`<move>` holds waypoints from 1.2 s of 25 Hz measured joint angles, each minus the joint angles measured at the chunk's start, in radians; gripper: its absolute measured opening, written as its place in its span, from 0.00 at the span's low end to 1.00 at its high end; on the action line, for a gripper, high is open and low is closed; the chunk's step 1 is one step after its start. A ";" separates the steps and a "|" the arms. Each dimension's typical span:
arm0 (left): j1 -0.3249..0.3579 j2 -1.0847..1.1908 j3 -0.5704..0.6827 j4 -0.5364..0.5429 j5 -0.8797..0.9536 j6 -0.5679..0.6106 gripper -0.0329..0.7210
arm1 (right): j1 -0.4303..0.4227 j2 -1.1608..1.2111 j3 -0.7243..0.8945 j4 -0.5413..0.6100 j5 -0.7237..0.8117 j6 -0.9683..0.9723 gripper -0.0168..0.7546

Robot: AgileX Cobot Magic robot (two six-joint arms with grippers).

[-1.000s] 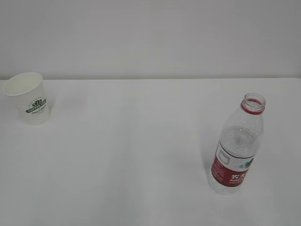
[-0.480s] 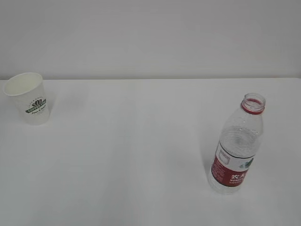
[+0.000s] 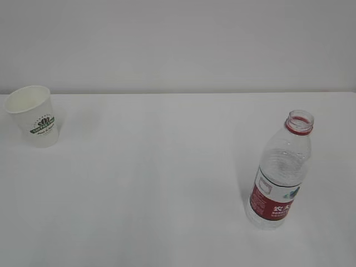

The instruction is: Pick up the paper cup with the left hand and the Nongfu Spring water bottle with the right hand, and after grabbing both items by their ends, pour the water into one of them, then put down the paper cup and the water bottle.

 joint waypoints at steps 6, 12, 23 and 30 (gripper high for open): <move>0.000 0.033 -0.011 0.019 -0.209 0.000 0.75 | 0.000 0.068 -0.050 0.018 -0.051 0.002 0.78; 0.000 0.064 -0.011 0.016 -0.323 0.000 0.74 | 0.000 0.117 -0.110 0.022 -0.141 -0.001 0.78; 0.000 0.196 -0.070 -0.040 -0.463 0.002 0.73 | 0.000 0.252 -0.165 0.046 -0.290 -0.005 0.78; 0.000 0.227 -0.111 -0.040 -0.524 0.002 0.73 | 0.000 0.261 -0.167 0.093 -0.432 -0.051 0.78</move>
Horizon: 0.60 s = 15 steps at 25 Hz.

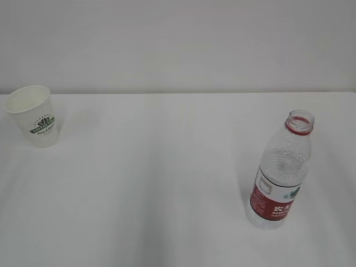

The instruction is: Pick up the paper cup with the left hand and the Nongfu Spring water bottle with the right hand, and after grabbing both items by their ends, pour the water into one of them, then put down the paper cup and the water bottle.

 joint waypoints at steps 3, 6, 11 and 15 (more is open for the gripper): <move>0.000 0.028 -0.024 0.000 -0.015 0.000 0.73 | 0.000 0.014 -0.006 0.020 -0.050 -0.007 0.78; 0.000 0.059 -0.047 0.000 -0.015 0.000 0.73 | 0.000 0.048 -0.017 0.048 -0.063 -0.022 0.78; 0.000 0.100 -0.090 0.000 -0.023 0.000 0.73 | 0.000 0.108 -0.051 0.085 -0.066 -0.070 0.78; 0.000 0.133 -0.097 -0.002 -0.047 0.000 0.73 | 0.000 0.147 -0.072 0.136 -0.083 -0.113 0.78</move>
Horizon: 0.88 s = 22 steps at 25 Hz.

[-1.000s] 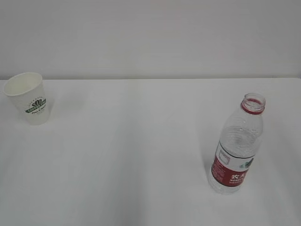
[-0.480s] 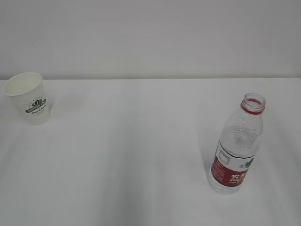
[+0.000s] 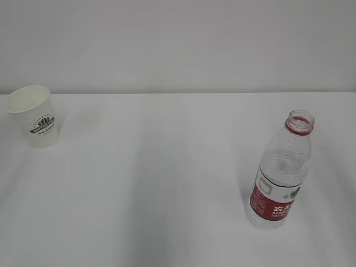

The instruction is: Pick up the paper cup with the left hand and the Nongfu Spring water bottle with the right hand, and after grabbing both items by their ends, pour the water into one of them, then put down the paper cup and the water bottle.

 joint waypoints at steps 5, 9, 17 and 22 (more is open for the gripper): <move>0.000 0.041 0.000 -0.028 -0.034 0.000 0.73 | 0.000 0.032 -0.002 0.098 -0.022 -0.098 0.78; 0.000 0.071 0.000 -0.030 -0.076 0.000 0.73 | 0.000 0.060 -0.002 0.190 -0.029 -0.210 0.78; 0.000 0.150 0.000 -0.027 -0.172 0.000 0.73 | 0.000 0.127 -0.002 0.455 -0.042 -0.474 0.78; 0.000 0.171 0.000 0.034 -0.235 0.000 0.73 | 0.000 0.186 -0.002 0.605 -0.045 -0.624 0.78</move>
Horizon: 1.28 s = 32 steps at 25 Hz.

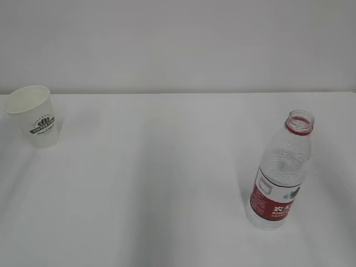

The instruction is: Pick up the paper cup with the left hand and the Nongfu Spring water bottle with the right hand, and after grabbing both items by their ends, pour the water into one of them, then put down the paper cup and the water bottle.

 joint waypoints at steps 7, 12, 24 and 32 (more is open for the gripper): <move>0.000 0.039 0.000 0.060 -0.104 0.000 0.73 | 0.000 0.067 0.000 0.209 0.031 -0.311 0.78; 0.000 0.081 0.000 0.065 -0.144 0.000 0.73 | 0.000 0.090 0.000 0.283 0.068 -0.417 0.78; 0.000 0.098 0.000 0.065 -0.181 0.000 0.73 | 0.000 0.093 0.000 0.308 0.076 -0.498 0.78; 0.000 0.098 0.000 0.045 -0.181 0.000 0.73 | 0.000 0.093 0.000 0.363 0.078 -0.500 0.78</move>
